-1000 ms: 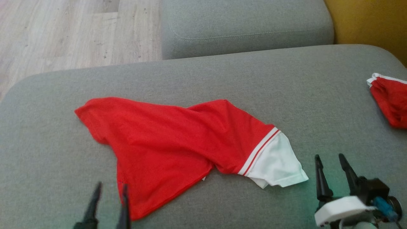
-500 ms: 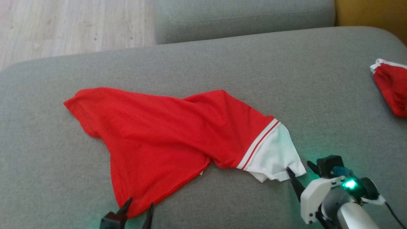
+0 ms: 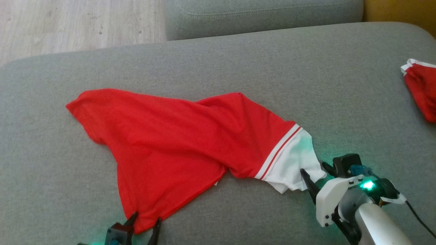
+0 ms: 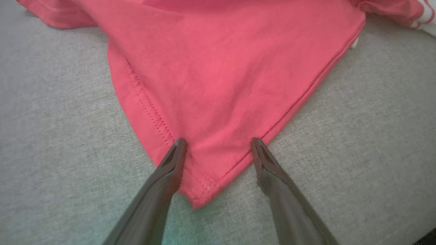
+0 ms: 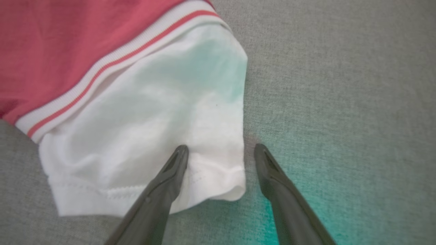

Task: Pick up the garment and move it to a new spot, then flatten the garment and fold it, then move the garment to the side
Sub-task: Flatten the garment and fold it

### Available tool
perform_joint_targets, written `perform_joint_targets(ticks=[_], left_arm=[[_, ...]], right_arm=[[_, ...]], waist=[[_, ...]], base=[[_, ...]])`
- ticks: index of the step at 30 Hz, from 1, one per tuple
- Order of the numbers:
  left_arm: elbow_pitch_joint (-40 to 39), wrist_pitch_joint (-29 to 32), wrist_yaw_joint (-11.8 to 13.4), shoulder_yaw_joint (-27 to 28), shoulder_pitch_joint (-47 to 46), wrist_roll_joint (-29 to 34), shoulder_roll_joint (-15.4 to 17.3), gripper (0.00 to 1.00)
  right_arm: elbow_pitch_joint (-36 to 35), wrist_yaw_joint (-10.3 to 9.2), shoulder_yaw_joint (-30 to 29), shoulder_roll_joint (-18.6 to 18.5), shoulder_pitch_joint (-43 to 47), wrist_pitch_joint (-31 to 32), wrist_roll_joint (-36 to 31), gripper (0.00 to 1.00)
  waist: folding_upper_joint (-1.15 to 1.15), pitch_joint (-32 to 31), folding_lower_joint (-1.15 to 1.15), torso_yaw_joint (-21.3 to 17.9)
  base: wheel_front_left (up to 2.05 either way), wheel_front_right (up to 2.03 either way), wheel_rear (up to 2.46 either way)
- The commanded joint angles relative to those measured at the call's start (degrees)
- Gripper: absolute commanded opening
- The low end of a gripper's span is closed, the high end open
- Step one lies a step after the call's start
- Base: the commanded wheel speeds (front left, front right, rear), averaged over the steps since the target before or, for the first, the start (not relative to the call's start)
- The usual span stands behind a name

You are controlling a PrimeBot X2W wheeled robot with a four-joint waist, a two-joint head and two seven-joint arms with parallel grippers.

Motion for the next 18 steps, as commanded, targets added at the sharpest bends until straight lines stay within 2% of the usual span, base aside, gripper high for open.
perform_joint_targets(ticks=[1, 9, 18], left_arm=[[-0.02, 0.96, -0.43, 0.74, -1.28, -0.52, 0.93, 1.00], [0.19, 4.80, -1.88, -2.33, -0.41, -2.20, 2.62, 1.00], [-3.79, 8.78, -2.49, -5.10, 0.95, -5.00, 6.47, 1.00]], right_arm=[[0.28, -0.04, 2.85, 0.09, -0.46, 1.17, 0.68, 1.00], [-0.23, -0.04, 4.75, -0.97, -0.74, 2.08, 2.32, 1.00], [-1.51, -0.04, 5.26, -2.27, -0.52, 2.68, 3.15, 1.00]], waist=[[0.00, 0.05, 0.00, -0.05], [0.00, 0.09, 0.00, -0.36], [0.00, 0.74, 0.00, -0.62]], base=[[0.00, 0.00, 0.00], [0.00, 0.00, 0.00], [0.00, 0.00, 0.00]])
